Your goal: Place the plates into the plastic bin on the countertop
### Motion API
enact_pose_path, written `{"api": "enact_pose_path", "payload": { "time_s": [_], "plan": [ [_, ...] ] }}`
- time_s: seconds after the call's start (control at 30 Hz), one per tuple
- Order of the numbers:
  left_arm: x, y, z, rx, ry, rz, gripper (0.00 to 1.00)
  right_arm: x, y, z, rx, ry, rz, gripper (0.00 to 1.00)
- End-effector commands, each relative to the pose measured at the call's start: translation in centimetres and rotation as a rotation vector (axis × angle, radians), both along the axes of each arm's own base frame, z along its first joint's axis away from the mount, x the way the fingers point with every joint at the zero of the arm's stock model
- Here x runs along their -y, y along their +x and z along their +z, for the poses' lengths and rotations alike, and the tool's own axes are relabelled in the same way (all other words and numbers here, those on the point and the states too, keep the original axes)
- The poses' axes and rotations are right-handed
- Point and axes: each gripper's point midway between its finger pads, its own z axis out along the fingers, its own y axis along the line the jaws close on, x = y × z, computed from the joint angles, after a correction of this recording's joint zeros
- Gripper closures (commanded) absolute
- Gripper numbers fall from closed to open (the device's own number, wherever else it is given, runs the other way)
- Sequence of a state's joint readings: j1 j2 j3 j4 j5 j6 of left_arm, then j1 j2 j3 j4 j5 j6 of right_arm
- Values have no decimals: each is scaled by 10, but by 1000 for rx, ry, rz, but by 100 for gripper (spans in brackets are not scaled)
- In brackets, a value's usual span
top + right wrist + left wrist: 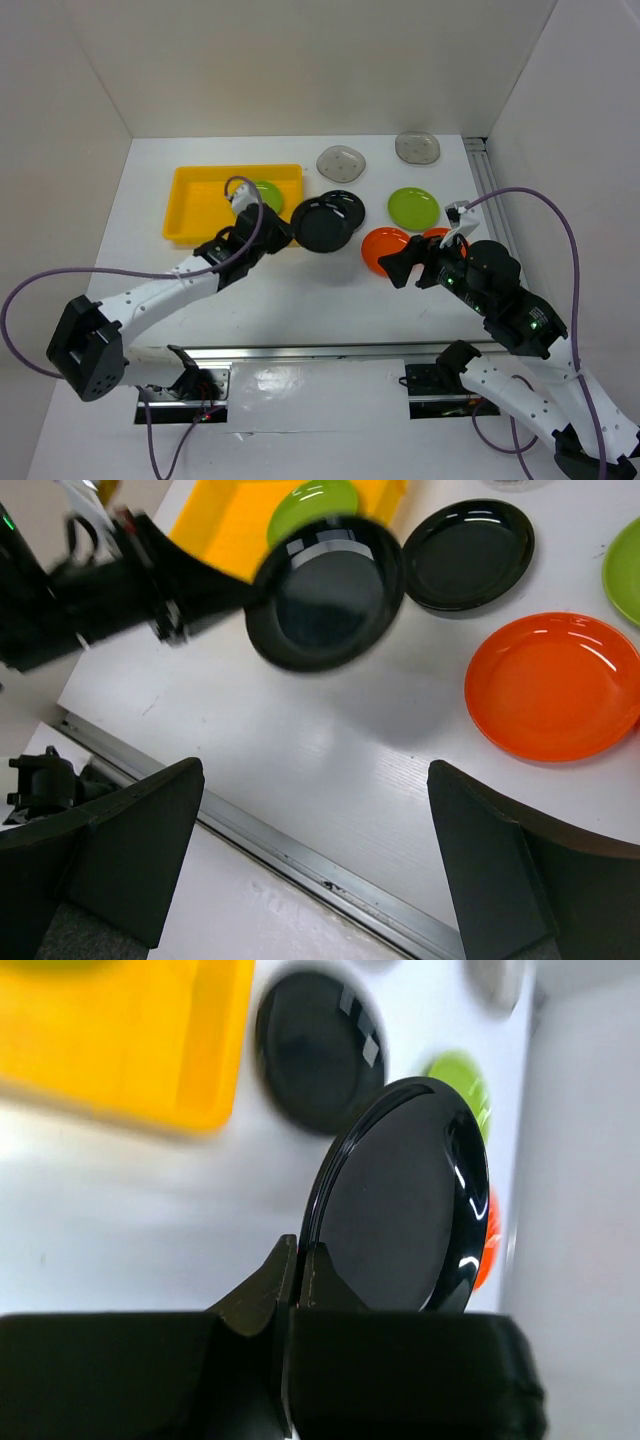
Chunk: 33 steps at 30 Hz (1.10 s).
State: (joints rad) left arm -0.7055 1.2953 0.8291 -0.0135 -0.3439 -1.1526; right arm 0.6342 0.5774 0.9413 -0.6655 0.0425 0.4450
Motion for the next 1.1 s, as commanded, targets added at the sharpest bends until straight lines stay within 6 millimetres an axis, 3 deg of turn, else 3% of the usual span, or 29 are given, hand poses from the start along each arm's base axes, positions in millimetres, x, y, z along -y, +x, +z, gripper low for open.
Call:
{"api": "enact_pose_path", "payload": {
  "time_s": [0.0,0.03,0.1,0.13,0.17,0.23,0.3,0.47,0.7,0.77,0.83,0.87,0.9,1.03,1.07],
  "plan": [
    [-45,32,34,19,57,135,100,-1,7,10,37,32,-16,0],
    [-71,51,24,-21,84,215,100,-2,8,8,36,31,-16,0],
    [-87,77,33,-17,83,240,100,-5,11,10,54,44,-16,0],
    [-111,94,32,-19,96,282,100,-7,15,3,47,28,-14,0],
    [-118,106,21,-34,112,288,100,-6,17,6,58,33,-23,0],
    [-137,129,29,-7,93,317,100,-7,23,2,68,25,-34,0],
    [-147,147,21,-18,108,324,100,-7,31,-4,65,12,-64,0],
    [-167,172,-11,-88,164,331,100,-9,45,-16,67,-19,-87,0],
    [-184,181,-60,-190,185,343,100,-18,47,-22,59,-13,-55,0],
    [-187,184,-64,-213,181,340,97,-18,47,-22,59,-13,-55,0],
    [-192,183,-74,-247,189,346,86,-18,47,-22,59,-13,-55,0],
    [-191,185,-70,-238,187,347,65,-20,46,-22,58,-11,-43,0],
    [-193,185,-70,-237,192,354,51,-20,46,-26,50,-16,-43,0],
    [-193,184,-60,-219,178,362,26,-21,45,-26,44,-6,-36,0],
    [-193,184,-43,-186,169,365,22,-21,45,-26,44,-6,-36,0]
  ]
}}
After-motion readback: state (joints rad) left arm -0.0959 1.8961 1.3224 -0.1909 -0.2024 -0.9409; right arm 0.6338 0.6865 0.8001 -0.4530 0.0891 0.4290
